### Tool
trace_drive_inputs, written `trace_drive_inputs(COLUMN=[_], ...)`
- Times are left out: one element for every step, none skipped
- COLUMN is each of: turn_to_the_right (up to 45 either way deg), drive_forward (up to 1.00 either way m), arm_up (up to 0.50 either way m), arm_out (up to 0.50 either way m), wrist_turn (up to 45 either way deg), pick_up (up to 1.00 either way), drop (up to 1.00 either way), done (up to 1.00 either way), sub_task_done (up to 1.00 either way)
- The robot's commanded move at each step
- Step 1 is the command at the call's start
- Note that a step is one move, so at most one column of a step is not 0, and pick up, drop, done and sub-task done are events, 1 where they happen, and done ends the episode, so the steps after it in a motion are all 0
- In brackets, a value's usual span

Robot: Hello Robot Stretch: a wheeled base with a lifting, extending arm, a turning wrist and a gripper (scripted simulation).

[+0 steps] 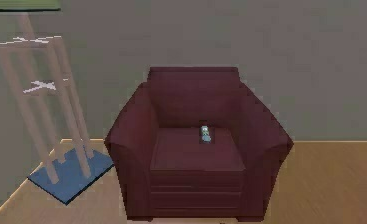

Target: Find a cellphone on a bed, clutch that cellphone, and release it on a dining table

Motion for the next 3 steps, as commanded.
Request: trace_drive_inputs(turn_to_the_right=[0.0, 45.0, 0.0], drive_forward=[0.25, 0.00, 0.40], arm_up=[0.00, 0.00, 0.00], arm_out=[0.00, 0.00, 0.00], wrist_turn=[0.0, 0.0, 0.0], pick_up=[0.00, 0.00, 0.00], drop=[0.00, 0.00, 0.00], done=[0.00, 0.00, 0.00], sub_task_done=[0.00, 0.00, 0.00])
